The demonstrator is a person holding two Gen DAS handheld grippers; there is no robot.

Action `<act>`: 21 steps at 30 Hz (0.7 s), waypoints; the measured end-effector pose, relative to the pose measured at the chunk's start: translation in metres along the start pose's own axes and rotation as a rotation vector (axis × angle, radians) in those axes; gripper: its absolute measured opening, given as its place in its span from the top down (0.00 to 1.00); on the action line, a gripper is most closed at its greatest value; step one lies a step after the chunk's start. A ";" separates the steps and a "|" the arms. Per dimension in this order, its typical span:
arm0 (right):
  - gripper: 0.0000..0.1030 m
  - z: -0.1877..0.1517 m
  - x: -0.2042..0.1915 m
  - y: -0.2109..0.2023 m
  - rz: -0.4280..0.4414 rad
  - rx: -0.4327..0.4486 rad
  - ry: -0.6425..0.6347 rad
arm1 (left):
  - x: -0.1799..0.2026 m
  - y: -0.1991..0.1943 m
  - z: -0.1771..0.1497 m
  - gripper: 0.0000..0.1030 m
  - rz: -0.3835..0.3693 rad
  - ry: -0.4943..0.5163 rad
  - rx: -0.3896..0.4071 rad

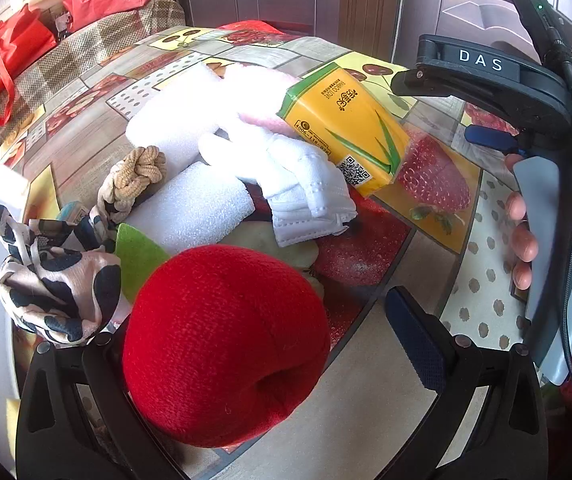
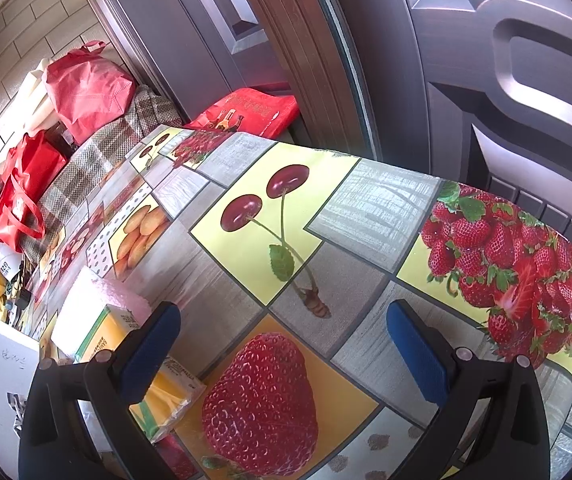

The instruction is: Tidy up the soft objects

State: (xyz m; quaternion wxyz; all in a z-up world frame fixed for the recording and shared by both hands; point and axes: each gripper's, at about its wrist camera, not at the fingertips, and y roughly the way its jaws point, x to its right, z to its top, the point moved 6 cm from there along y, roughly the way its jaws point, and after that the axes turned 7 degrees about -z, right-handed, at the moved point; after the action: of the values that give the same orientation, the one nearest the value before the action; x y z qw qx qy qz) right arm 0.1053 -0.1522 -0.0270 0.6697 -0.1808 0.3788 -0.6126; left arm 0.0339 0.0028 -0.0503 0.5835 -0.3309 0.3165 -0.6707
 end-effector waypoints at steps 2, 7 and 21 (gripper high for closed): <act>0.00 0.000 0.000 0.000 0.003 0.001 0.002 | 0.000 0.000 0.000 0.01 0.000 0.000 0.000; 0.00 0.000 0.002 -0.001 0.008 0.002 0.006 | 0.000 0.000 0.000 0.01 0.000 0.000 0.000; 0.00 0.000 0.001 0.000 0.003 0.000 0.001 | 0.000 0.000 0.000 0.01 0.000 0.000 0.000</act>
State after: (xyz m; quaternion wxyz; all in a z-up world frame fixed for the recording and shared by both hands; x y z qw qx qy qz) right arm 0.1051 -0.1531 -0.0270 0.6705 -0.1800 0.3794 -0.6116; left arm 0.0339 0.0029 -0.0504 0.5835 -0.3310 0.3165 -0.6707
